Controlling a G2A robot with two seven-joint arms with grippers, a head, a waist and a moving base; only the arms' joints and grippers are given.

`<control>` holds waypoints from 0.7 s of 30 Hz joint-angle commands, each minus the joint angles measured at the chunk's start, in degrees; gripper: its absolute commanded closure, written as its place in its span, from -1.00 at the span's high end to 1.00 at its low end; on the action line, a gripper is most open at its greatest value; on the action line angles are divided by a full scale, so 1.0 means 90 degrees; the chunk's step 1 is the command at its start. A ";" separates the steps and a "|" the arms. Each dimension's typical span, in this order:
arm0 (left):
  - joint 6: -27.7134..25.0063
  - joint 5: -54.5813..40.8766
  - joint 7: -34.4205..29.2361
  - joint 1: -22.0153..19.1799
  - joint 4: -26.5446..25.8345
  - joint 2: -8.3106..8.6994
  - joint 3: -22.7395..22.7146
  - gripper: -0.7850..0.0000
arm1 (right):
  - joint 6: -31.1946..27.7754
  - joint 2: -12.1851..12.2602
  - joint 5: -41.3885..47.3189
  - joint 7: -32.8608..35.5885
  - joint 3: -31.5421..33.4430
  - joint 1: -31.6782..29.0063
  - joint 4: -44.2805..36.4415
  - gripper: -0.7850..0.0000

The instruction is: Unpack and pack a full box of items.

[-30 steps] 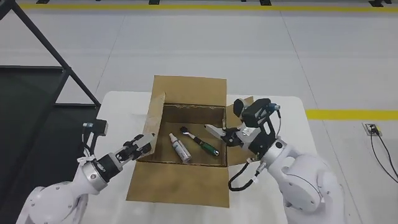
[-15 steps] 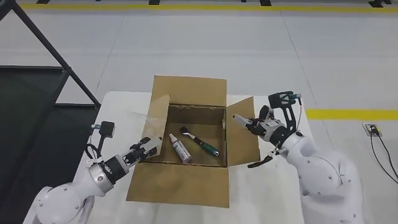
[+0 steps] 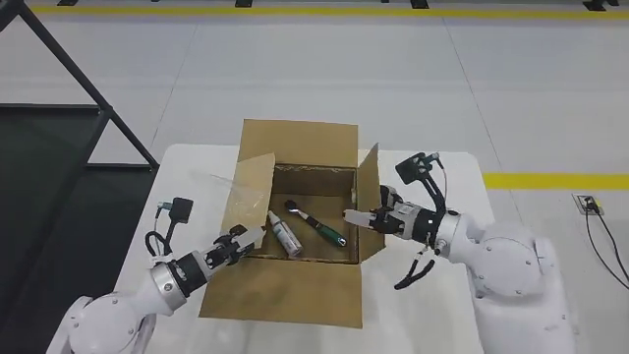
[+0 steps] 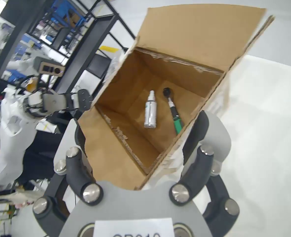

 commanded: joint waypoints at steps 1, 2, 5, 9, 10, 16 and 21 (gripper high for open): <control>0.0003 0.0016 0.0015 0.0001 0.0010 0.0002 0.0018 1.00 | -0.0182 0.0007 0.0317 0.0096 -0.0204 0.0085 0.0141 1.00; 0.0007 0.0016 0.0019 0.0001 0.0016 0.0002 0.0028 1.00 | -0.0227 0.0012 0.0338 0.0142 -0.0315 0.0161 0.0238 1.00; 0.0017 0.0003 0.0053 -0.0002 0.0027 0.0003 0.0046 1.00 | -0.0296 -0.0009 0.0606 0.0081 -0.0753 0.0408 0.0606 1.00; 0.0035 -0.0009 0.0102 -0.0004 0.0034 0.0003 0.0078 1.00 | -0.0209 -0.0064 0.0579 -0.0150 -0.1365 0.0928 0.1394 1.00; 0.0038 -0.0009 0.0107 -0.0005 0.0040 0.0003 0.0089 1.00 | -0.0188 -0.0088 0.0612 -0.0243 -0.1531 0.1030 0.1597 1.00; 0.0110 -0.0034 0.0167 -0.0028 0.0133 0.0004 0.0110 1.00 | -0.0230 -0.0188 0.0696 -0.0679 -0.2162 0.1622 0.2700 1.00; 0.0149 -0.0067 0.0101 -0.0065 0.0214 0.0013 0.0104 1.00 | -0.0455 -0.0221 0.0887 -0.0883 -0.2380 0.1869 0.3320 1.00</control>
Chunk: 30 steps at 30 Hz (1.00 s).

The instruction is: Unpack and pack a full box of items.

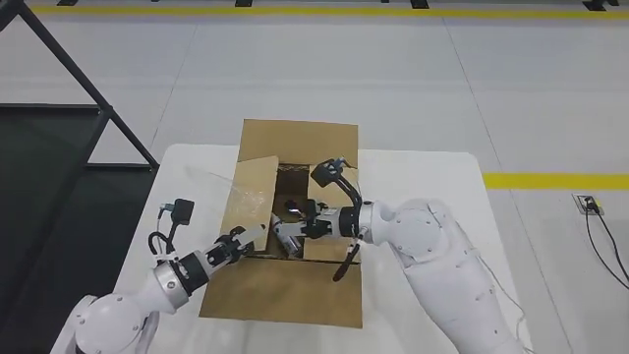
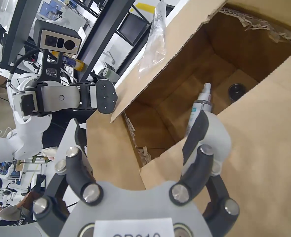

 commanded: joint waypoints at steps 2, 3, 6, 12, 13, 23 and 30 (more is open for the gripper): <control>0.0039 0.0024 -0.0045 -0.0042 0.0043 0.0006 0.0017 1.00 | -0.0154 -0.0004 0.0180 -0.0048 -0.0052 0.0091 0.0258 1.00; 0.0053 0.0031 -0.0075 -0.0056 0.0056 0.0009 0.0023 1.00 | -0.0250 0.0003 0.0275 -0.0026 -0.0043 0.0105 0.0307 1.00; 0.0093 0.0066 -0.0163 -0.0103 0.0110 0.0017 0.0053 1.00 | -0.0512 0.0029 0.0630 0.0070 0.0009 0.0103 0.0407 1.00; 0.0111 0.0085 -0.0235 -0.0176 0.0240 0.0029 0.0080 1.00 | -0.0634 0.0020 0.1168 0.0051 -0.0084 0.0228 0.0830 1.00; 0.0111 0.0074 -0.0247 -0.0181 0.0263 0.0032 0.0062 1.00 | -0.0642 0.0006 0.1213 -0.0001 -0.0136 0.0277 0.0921 1.00; 0.0029 0.0143 -0.0156 -0.0022 0.0296 0.0025 0.0283 1.00 | -0.0337 -0.0372 0.1870 -0.0690 -0.0992 0.1265 0.2161 1.00; 0.0031 0.0053 0.0031 -0.0077 0.0236 0.0011 0.0344 1.00 | -0.0700 -0.0517 0.1812 -0.1072 -0.1265 0.1658 0.2618 1.00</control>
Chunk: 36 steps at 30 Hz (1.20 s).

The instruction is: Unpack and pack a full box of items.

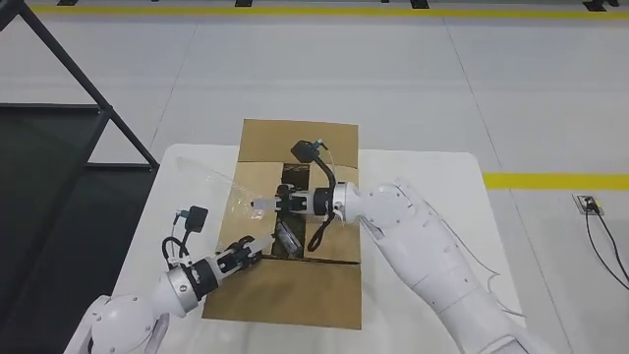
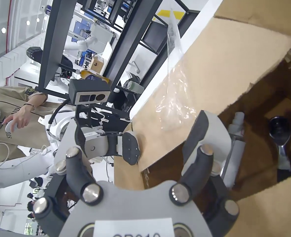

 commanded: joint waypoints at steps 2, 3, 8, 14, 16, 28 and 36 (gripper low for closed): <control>0.0007 -0.0051 0.0107 -0.0059 0.0001 -0.0004 -0.0031 1.00 | -0.0115 0.0029 -0.0110 -0.0193 0.0073 -0.0022 -0.0070 1.00; 0.0006 -0.0066 0.0134 -0.0071 0.0004 -0.0004 -0.0046 1.00 | -0.0144 0.0049 -0.0110 -0.0209 0.0122 -0.0054 -0.0113 1.00; 0.0021 -0.0168 0.0251 -0.0124 0.0007 0.0000 -0.0182 1.00 | -0.0151 0.0180 -0.0195 -0.0161 0.0381 -0.0277 -0.0427 1.00; 0.0016 -0.0259 0.0293 -0.0047 0.0073 0.0023 -0.0449 1.00 | 0.0330 0.0233 -0.0356 -0.0224 0.0434 -0.0427 -0.0661 1.00; -0.0008 -0.0297 0.0292 -0.0005 0.0110 0.0033 -0.0559 1.00 | 0.0615 0.0216 -0.0456 -0.0333 0.0376 -0.0400 -0.0629 1.00; -0.0413 -0.1613 0.1351 0.0653 0.0218 0.0031 -0.2052 1.00 | 0.1006 0.0201 -0.0563 -0.0521 0.0323 -0.0458 -0.0730 1.00; 0.0225 -0.2349 0.2115 0.0682 0.0487 -0.0012 -0.2473 1.00 | 0.1623 -0.0004 -0.0379 -0.0879 -0.0019 -0.0149 -0.0300 1.00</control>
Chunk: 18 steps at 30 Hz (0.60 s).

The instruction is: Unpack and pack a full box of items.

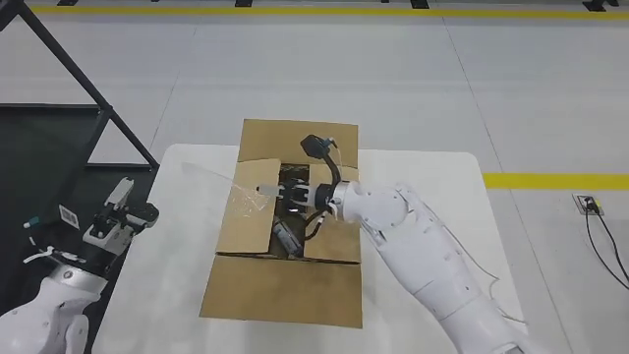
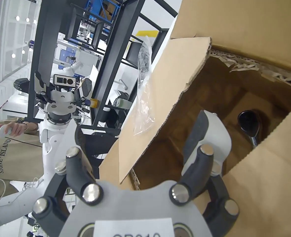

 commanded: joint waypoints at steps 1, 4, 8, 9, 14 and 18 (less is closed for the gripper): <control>0.0175 -0.0266 0.0072 -0.0030 0.0091 -0.0012 -0.0032 1.00 | 0.0119 -0.0066 -0.0016 -0.0175 -0.0109 0.0118 0.0175 1.00; 0.0474 -0.0346 0.0361 -0.0116 0.0256 -0.0026 -0.0014 1.00 | 0.0232 -0.0175 0.0035 -0.0393 -0.0253 0.0285 0.0468 1.00; 0.0774 -0.0323 0.0250 -0.0165 0.0249 -0.0018 0.0081 1.00 | 0.0123 -0.0284 0.0250 -0.0528 -0.0303 0.0478 0.0888 1.00; 0.0774 -0.0323 0.0250 -0.0165 0.0249 -0.0018 0.0081 1.00 | 0.0099 -0.0305 0.0276 -0.0539 -0.0315 0.0521 0.0982 1.00; 0.0805 -0.0307 0.0303 -0.0160 0.0289 -0.0022 0.0101 1.00 | 0.0027 -0.0401 0.0372 -0.0547 -0.0372 0.0691 0.1345 0.97; 0.1384 -0.0222 0.0691 -0.0611 0.0516 -0.0030 0.0349 1.00 | 0.0075 -0.0471 0.0361 -0.0578 -0.0426 0.0813 0.1561 0.81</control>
